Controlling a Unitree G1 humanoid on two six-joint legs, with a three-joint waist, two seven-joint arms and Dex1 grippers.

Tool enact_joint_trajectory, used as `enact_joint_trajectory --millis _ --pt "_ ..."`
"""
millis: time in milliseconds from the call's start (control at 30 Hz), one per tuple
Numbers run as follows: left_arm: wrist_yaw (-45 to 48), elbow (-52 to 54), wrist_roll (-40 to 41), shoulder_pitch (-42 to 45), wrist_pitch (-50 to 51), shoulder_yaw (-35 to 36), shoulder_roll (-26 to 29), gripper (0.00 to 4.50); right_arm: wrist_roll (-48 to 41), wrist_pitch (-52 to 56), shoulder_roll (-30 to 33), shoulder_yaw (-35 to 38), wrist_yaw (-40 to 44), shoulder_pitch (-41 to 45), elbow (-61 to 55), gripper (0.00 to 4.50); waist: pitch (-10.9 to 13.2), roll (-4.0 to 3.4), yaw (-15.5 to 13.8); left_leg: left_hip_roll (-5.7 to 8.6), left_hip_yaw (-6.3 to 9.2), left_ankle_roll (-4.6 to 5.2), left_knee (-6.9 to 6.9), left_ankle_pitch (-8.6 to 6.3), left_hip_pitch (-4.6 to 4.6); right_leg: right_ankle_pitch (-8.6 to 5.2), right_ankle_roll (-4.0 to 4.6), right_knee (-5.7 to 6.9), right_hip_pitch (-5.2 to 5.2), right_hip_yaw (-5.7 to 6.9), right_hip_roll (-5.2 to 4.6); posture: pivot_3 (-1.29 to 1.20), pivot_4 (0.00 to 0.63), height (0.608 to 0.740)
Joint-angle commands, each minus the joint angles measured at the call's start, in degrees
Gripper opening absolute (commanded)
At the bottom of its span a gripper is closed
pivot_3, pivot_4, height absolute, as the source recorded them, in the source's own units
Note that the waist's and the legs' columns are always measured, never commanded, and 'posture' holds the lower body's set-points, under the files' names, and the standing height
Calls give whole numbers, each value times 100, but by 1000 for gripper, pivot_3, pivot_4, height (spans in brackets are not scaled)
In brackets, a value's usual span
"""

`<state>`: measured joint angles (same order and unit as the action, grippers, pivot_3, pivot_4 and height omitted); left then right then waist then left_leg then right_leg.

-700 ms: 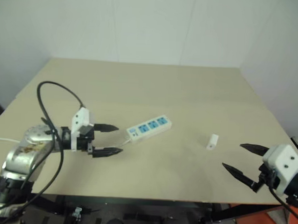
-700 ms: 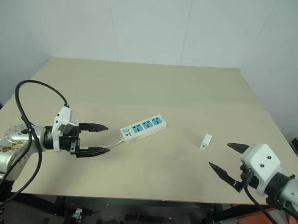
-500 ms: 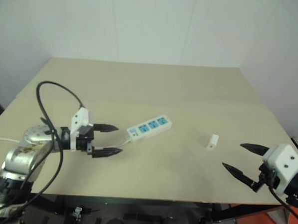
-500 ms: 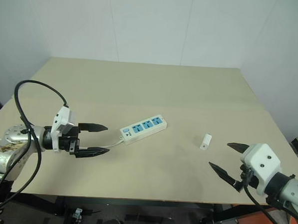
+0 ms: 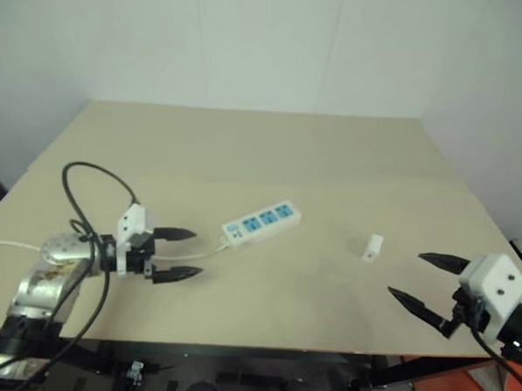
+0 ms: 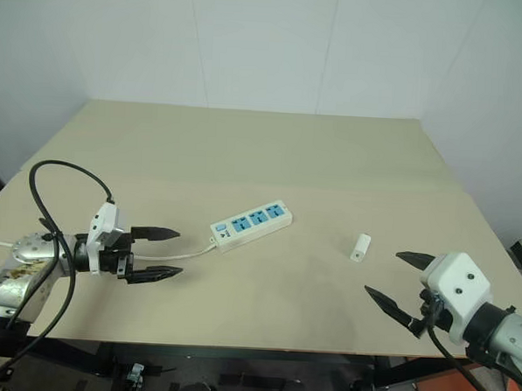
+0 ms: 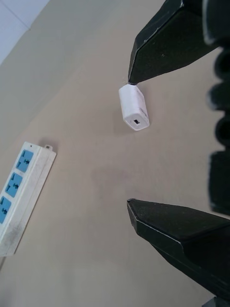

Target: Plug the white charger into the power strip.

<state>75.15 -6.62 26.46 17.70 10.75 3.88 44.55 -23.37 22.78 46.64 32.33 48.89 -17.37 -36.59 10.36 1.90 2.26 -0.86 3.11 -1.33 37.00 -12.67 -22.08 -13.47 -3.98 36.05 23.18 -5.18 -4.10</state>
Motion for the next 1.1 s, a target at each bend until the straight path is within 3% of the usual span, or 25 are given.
enact_joint_trajectory --millis 33,533,833,1100 --pt "226 -244 -62 -60 -448 146 15 4500 -71 2 51 124 -11 6 -200 4481 0 0 1 0 0 0 0 0 1 0 0 0 0 0 0 0 150 740" --pt "813 -1628 -226 -49 -1697 181 -126 4500 -60 -12 51 99 -68 30 -178 4481 -1 0 -2 0 0 0 0 0 1 0 0 1 0 1 0 0 150 740" --pt "794 -1617 -259 -14 -1726 149 -172 4500 -50 -20 23 81 -92 23 -202 4481 -2 1 0 0 0 0 0 0 1 1 0 2 0 0 0 0 150 740" --pt "20 -1079 -107 298 -1278 246 -601 4500 -47 -21 -71 74 -210 -12 -291 4481 -3 2 -30 1 2 0 3 0 0 3 3 2 -1 1 -2 0 150 740"
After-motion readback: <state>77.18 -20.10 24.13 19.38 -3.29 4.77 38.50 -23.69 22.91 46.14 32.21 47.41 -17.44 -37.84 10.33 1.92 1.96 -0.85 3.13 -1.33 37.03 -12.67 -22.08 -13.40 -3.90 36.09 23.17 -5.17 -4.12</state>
